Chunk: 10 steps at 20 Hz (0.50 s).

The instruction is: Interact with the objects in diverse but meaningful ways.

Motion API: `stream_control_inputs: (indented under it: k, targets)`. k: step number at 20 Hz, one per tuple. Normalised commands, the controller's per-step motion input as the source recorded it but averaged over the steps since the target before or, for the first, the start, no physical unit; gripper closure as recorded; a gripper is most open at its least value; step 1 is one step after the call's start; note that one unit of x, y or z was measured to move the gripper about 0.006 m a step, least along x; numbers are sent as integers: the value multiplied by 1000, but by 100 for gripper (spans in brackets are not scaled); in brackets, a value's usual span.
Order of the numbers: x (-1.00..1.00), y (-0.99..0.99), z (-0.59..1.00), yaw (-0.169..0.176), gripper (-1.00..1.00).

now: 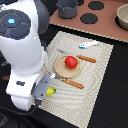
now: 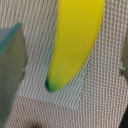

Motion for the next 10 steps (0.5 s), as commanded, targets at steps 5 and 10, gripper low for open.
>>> stream_control_inputs:
  k: [5,10]
  targets:
    - [-9,69,991,-40,-100]
    - [-59,233,707,-30,-100]
